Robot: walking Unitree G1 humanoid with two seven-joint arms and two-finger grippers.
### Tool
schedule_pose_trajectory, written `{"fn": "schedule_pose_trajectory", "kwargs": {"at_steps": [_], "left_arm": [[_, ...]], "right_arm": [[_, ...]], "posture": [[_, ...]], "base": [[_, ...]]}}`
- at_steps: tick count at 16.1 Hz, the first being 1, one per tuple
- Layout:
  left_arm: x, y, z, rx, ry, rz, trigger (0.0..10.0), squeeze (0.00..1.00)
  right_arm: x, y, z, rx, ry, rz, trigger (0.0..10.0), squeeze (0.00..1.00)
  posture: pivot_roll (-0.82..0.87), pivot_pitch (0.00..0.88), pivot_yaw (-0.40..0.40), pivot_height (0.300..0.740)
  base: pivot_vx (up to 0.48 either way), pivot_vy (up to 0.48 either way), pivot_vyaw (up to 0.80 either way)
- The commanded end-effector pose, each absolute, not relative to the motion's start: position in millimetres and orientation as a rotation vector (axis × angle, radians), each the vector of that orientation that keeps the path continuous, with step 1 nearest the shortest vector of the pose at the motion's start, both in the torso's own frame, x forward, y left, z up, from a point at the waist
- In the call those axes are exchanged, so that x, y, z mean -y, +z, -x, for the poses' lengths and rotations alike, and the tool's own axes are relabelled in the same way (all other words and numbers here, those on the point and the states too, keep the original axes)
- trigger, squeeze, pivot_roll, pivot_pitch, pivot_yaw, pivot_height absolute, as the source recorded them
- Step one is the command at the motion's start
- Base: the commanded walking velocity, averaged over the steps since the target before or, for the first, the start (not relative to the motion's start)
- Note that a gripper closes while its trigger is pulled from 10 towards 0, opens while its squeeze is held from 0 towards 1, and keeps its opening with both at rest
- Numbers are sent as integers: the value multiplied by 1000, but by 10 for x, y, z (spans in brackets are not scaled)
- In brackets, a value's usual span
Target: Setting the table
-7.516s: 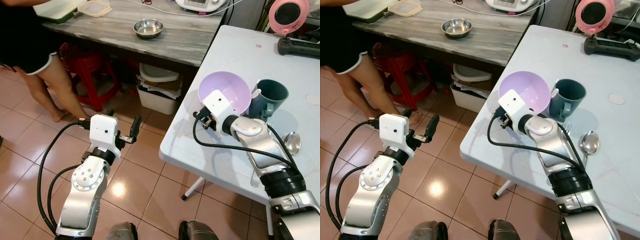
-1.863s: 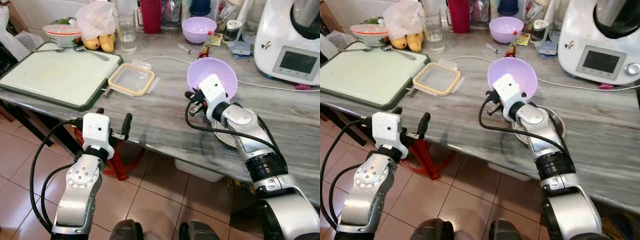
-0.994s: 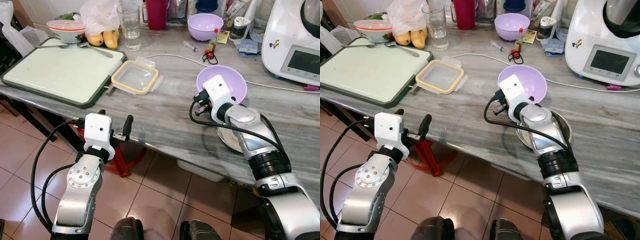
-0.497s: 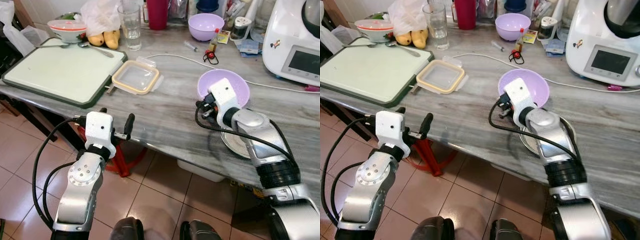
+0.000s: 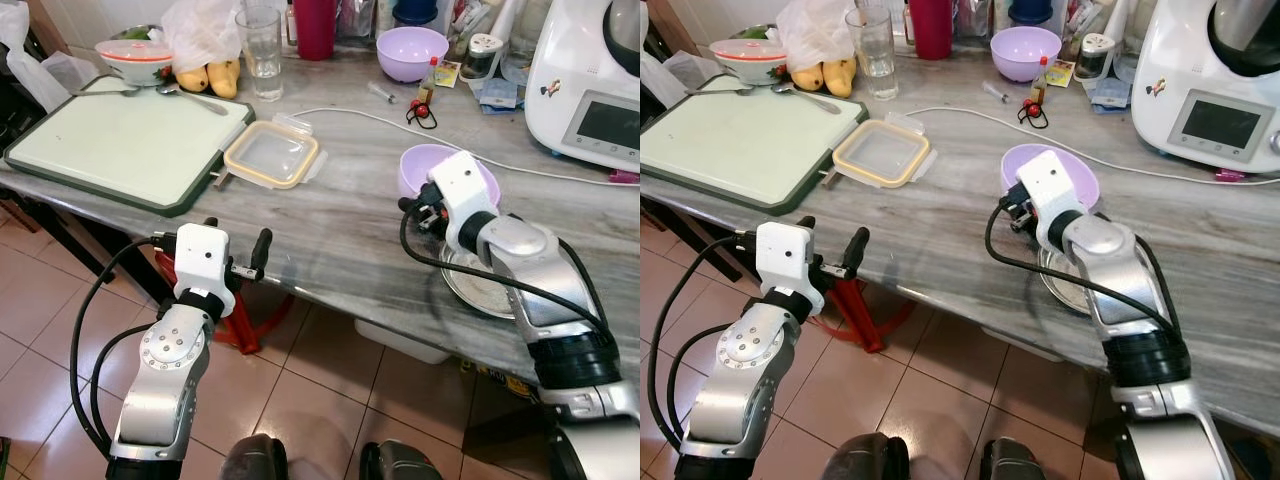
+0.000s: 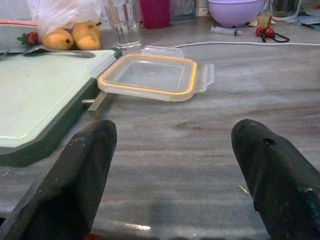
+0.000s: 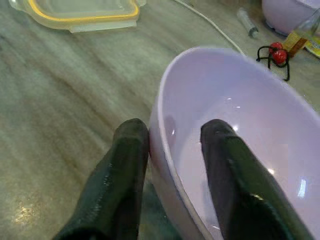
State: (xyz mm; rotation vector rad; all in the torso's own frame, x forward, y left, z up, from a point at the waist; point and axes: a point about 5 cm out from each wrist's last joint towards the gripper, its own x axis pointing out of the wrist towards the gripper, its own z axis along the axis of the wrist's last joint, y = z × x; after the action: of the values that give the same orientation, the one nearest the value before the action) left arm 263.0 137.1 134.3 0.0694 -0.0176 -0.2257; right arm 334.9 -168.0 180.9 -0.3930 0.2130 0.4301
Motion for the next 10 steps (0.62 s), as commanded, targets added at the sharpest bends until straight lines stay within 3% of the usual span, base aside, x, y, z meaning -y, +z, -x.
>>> {"fn": "schedule_pose_trajectory", "kwargs": {"at_steps": [1, 5, 10], "left_arm": [[-1390, 1319, -2624, 12, -224, -68, 10000, 0], [-1375, 1310, -2623, 8, -226, -66, 10000, 0], [-1390, 1305, -2624, -1, -212, -67, 10000, 0]], "right_arm": [[1685, 1859, -3322, -197, 424, 393, 10000, 1000], [1700, 1796, -3255, -227, 426, 403, 10000, 1000], [1607, 1962, -3191, -106, 423, 349, 10000, 1000]], "posture": [[4, 73, 54, 740], [-1, 81, 56, 740], [2, 84, 57, 740]], "base": [[0, 0, 0], [0, 0, 0], [0, 0, 0]]}}
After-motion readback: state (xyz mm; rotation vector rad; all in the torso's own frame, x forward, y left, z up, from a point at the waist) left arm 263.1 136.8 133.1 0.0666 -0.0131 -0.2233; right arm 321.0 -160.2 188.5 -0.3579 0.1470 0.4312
